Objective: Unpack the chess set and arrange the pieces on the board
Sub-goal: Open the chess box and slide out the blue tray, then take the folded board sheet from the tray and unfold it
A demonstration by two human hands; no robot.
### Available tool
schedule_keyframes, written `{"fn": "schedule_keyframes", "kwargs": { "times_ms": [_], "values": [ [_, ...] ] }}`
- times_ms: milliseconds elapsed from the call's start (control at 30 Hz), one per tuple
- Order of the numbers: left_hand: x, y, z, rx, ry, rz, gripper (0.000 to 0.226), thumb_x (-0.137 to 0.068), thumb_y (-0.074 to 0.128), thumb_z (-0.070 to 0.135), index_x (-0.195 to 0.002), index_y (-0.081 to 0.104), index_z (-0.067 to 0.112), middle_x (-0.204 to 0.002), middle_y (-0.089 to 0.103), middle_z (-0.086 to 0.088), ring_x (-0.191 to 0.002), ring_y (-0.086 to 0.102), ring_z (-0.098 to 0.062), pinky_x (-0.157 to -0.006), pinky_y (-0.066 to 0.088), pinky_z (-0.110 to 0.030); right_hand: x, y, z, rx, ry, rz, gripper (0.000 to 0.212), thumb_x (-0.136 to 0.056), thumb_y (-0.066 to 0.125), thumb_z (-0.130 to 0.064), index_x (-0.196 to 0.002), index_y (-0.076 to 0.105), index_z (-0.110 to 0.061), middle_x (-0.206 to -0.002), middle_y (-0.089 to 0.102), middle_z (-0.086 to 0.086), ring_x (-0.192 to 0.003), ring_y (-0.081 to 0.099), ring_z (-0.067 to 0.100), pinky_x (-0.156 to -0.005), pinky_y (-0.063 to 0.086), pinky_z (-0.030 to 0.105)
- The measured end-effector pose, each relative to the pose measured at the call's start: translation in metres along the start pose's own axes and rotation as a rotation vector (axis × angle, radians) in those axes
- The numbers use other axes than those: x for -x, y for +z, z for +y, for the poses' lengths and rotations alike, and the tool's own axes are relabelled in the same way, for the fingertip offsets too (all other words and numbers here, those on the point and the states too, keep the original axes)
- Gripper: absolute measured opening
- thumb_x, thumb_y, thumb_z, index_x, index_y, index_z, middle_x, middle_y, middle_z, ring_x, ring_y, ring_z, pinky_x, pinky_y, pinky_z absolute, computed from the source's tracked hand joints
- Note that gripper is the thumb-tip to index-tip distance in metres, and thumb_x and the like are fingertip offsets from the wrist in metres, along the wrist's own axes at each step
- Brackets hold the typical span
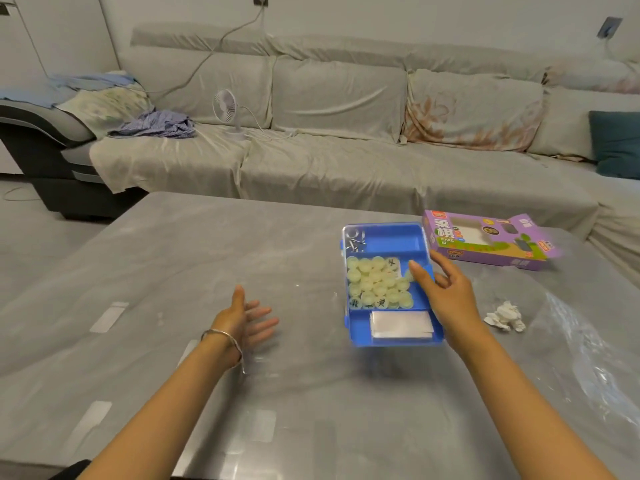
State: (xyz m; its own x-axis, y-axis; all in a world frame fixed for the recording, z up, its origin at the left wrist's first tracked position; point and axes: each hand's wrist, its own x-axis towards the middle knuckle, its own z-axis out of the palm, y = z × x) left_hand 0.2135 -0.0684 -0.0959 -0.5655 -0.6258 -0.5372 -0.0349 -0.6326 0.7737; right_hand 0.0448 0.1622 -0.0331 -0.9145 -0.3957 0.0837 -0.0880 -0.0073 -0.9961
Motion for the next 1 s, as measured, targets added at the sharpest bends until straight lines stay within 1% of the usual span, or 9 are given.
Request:
{"fn": "schedule_keyframes", "kwargs": {
  "times_ms": [100, 167, 300, 533, 667, 767, 833, 900, 1000],
  "values": [
    [-0.003, -0.018, 0.012, 0.106, 0.083, 0.144, 0.021, -0.096, 0.046, 0.028, -0.107, 0.045, 0.009, -0.095, 0.055, -0.009, -0.075, 0.058, -0.027, -0.039, 0.051, -0.026, 0.000, 0.001, 0.015, -0.012, 0.176, 0.044, 0.030, -0.085, 0.065, -0.029, -0.113, 0.053, -0.026, -0.081, 0.067, -0.006, -0.062, 0.067, 0.007, -0.045, 0.052, 0.020],
    [-0.004, -0.027, 0.020, 0.196, 0.176, 0.234, 0.007, -0.095, 0.045, 0.007, -0.102, 0.046, 0.008, -0.105, 0.050, -0.012, -0.072, 0.057, -0.023, -0.049, 0.054, -0.029, 0.001, 0.005, 0.026, 0.029, 0.252, 0.043, 0.032, -0.085, 0.065, -0.032, -0.114, 0.053, -0.024, -0.081, 0.066, -0.005, -0.066, 0.066, 0.012, -0.042, 0.051, 0.021],
    [-0.001, -0.037, 0.028, 0.257, 0.329, 0.354, 0.033, -0.094, 0.039, -0.003, -0.127, 0.040, 0.001, -0.109, 0.047, -0.013, -0.093, 0.057, -0.031, -0.077, 0.050, -0.039, 0.004, 0.017, 0.051, 0.076, 0.346, 0.025, 0.029, -0.086, 0.065, -0.031, -0.111, 0.052, -0.023, -0.083, 0.065, -0.001, -0.067, 0.066, 0.016, -0.041, 0.050, 0.021],
    [0.003, -0.036, 0.028, 0.300, 0.421, 0.358, 0.026, -0.093, 0.045, 0.000, -0.118, 0.042, 0.007, -0.111, 0.049, -0.013, -0.094, 0.058, -0.033, -0.072, 0.052, -0.036, 0.010, 0.035, 0.076, 0.262, 0.312, -0.076, 0.031, -0.086, 0.064, -0.031, -0.111, 0.052, -0.018, -0.104, 0.067, 0.009, -0.074, 0.067, 0.015, -0.049, 0.051, 0.020],
    [0.006, -0.021, 0.026, 0.334, 0.402, 0.246, 0.017, -0.092, 0.047, -0.001, -0.104, 0.041, 0.009, -0.102, 0.052, -0.011, -0.078, 0.061, -0.027, -0.064, 0.054, -0.034, 0.014, 0.037, 0.077, 0.684, 0.138, -0.136, 0.026, -0.083, 0.065, -0.042, -0.096, 0.057, -0.021, -0.080, 0.062, -0.009, -0.066, 0.056, 0.003, -0.053, 0.041, 0.017],
    [0.008, -0.008, 0.021, 0.312, 0.406, 0.178, 0.012, -0.093, 0.049, 0.004, -0.102, 0.044, 0.010, -0.092, 0.056, -0.006, -0.074, 0.063, -0.023, -0.054, 0.056, -0.029, 0.015, 0.034, 0.077, 0.791, 0.122, -0.177, 0.028, -0.083, 0.065, -0.045, -0.092, 0.061, -0.019, -0.067, 0.053, -0.014, -0.062, 0.051, 0.003, -0.053, 0.038, 0.017],
    [0.010, 0.003, 0.018, 0.290, 0.408, 0.142, 0.014, -0.094, 0.048, 0.008, -0.108, 0.044, 0.009, -0.089, 0.058, -0.005, -0.066, 0.066, -0.019, -0.050, 0.056, -0.026, 0.015, 0.034, 0.075, 0.765, 0.095, -0.160, 0.035, -0.085, 0.062, -0.045, -0.103, 0.061, -0.015, -0.078, 0.058, -0.010, -0.070, 0.053, 0.004, -0.061, 0.041, 0.018],
    [0.013, 0.014, 0.014, 0.294, 0.385, 0.101, 0.013, -0.095, 0.047, 0.010, -0.109, 0.045, 0.009, -0.091, 0.060, -0.006, -0.059, 0.068, -0.016, -0.048, 0.055, -0.026, 0.014, 0.036, 0.070, 0.705, 0.036, -0.096, 0.044, -0.087, 0.056, -0.047, -0.119, 0.054, -0.016, -0.107, 0.058, -0.003, -0.091, 0.054, 0.009, -0.075, 0.042, 0.020],
    [0.017, 0.034, 0.012, 0.282, 0.332, 0.042, 0.005, -0.097, 0.045, 0.013, -0.095, 0.049, 0.011, -0.097, 0.060, -0.008, -0.074, 0.064, -0.022, -0.050, 0.056, -0.027, 0.011, 0.043, 0.055, 0.441, 0.091, -0.151, 0.056, -0.088, 0.052, -0.048, -0.134, 0.042, -0.017, -0.130, 0.049, -0.001, -0.117, 0.049, 0.014, -0.092, 0.042, 0.025]
  ]
}}
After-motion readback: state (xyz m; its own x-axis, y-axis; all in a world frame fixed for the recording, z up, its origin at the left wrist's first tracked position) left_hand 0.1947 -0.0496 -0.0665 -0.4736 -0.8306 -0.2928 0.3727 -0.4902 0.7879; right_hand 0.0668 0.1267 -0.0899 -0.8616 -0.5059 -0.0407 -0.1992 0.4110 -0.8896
